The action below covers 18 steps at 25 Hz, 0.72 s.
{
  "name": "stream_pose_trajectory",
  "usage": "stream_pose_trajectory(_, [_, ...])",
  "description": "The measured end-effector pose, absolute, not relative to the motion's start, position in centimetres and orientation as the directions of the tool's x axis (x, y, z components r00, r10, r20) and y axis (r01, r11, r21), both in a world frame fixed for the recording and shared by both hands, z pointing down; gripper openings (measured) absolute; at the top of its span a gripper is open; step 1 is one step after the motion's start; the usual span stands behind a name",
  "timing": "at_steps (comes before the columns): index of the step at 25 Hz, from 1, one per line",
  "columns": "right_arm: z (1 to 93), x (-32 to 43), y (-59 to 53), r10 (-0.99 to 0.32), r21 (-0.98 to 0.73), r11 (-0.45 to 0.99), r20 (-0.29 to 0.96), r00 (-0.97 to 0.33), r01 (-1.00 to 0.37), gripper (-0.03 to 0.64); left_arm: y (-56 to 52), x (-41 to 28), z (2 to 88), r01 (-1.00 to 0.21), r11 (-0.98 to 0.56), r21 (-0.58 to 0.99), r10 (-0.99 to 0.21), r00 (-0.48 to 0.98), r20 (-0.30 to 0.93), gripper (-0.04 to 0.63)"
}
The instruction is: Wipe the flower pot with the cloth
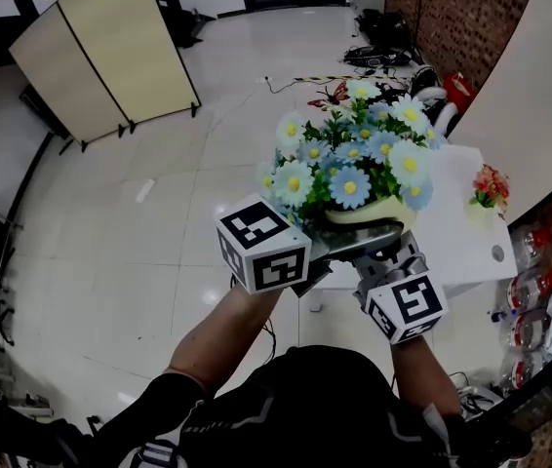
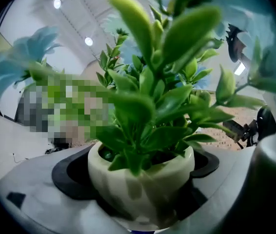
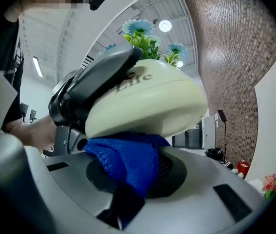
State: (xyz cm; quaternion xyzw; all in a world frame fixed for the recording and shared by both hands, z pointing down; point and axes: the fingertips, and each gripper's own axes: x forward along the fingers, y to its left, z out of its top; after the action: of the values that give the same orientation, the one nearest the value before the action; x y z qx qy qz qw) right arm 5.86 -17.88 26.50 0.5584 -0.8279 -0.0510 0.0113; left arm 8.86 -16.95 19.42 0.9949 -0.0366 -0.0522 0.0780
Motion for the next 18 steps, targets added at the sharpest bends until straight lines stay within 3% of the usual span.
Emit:
stream_pose_trajectory(5, [27.1,4.6,-17.8,-0.923,0.093,0.379,-0.031,-0.383,-0.921,0.075,-17.1,7.3,19.9,-0.057,-0.983,0.176,-0.076,0.992,-0.105,0.555])
stream_pose_trajectory(18, [22.6,17.0,-13.3,-0.957,0.073,0.225,-0.169,-0.235,-0.972,0.075,-20.6,4.6,23.3,-0.263,-0.954,0.145,-0.275,0.959,-0.068,0.555])
